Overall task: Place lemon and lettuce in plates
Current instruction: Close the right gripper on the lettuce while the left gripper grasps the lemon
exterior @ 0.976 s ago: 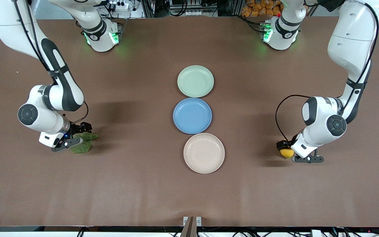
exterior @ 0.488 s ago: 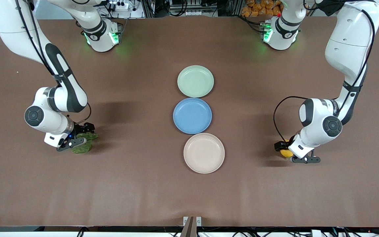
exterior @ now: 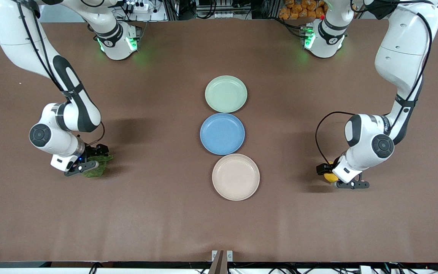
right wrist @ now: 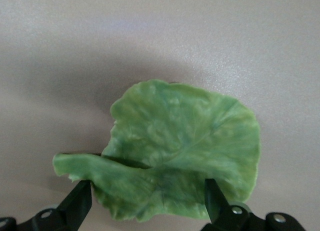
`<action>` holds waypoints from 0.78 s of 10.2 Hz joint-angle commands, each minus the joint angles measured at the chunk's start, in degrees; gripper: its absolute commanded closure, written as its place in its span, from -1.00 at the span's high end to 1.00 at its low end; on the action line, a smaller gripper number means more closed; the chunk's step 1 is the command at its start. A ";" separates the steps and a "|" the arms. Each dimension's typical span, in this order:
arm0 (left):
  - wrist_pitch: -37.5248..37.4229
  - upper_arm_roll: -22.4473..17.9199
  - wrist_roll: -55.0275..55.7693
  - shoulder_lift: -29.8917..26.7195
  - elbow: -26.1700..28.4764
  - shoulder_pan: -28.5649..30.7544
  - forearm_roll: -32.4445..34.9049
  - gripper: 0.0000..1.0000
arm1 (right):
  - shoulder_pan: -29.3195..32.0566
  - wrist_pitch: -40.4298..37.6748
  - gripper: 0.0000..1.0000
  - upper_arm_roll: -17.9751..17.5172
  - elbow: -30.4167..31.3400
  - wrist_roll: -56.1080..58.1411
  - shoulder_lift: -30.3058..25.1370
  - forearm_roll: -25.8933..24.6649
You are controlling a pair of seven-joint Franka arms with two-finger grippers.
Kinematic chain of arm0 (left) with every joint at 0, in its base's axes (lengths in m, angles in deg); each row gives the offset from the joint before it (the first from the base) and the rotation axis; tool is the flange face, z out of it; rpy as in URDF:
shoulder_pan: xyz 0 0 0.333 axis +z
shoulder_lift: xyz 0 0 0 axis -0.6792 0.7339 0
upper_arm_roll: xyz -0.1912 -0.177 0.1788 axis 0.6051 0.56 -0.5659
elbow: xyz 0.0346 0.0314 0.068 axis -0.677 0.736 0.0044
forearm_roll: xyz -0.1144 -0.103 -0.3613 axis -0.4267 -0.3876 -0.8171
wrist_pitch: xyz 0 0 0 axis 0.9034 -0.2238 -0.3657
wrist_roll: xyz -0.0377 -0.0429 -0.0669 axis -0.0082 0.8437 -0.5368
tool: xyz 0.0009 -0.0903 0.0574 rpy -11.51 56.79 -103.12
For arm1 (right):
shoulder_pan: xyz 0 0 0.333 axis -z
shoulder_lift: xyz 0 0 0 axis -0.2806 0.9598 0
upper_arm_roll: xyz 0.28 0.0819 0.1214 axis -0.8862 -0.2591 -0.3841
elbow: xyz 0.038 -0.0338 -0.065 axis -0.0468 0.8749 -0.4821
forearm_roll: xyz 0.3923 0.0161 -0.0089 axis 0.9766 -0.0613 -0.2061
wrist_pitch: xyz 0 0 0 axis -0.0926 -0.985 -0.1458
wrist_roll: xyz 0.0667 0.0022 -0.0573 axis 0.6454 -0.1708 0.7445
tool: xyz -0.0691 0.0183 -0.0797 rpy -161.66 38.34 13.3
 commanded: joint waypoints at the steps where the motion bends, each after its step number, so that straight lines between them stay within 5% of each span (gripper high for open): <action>1: 1.82 -0.07 -0.25 0.51 0.51 -0.06 -0.48 1.00 | 0.87 0.07 1.00 -0.43 -2.11 0.88 1.32 0.08; 2: 1.73 -0.07 -0.34 0.34 0.51 -0.15 -0.48 0.87 | 0.87 0.07 1.00 -0.43 -2.20 0.88 1.32 0.08; 4: 1.65 -0.07 -0.86 -0.62 1.12 -0.06 -0.39 0.12 | 0.95 0.07 1.00 -0.43 -2.21 0.79 1.32 0.08; 6: 0.69 -0.07 -0.51 -2.90 1.21 -0.41 -0.48 -0.24 | 0.96 0.07 1.00 -0.43 -2.29 0.79 1.32 0.17; 7: -2.54 -0.07 -0.34 -4.57 0.78 -1.11 -0.57 -0.25 | 0.87 0.07 0.88 -0.43 -2.29 0.79 1.32 0.26; 8: -4.92 -0.15 -0.34 -6.33 0.69 -2.16 -0.74 -0.25 | 0.87 0.16 0.31 -0.43 -2.21 0.88 1.32 0.26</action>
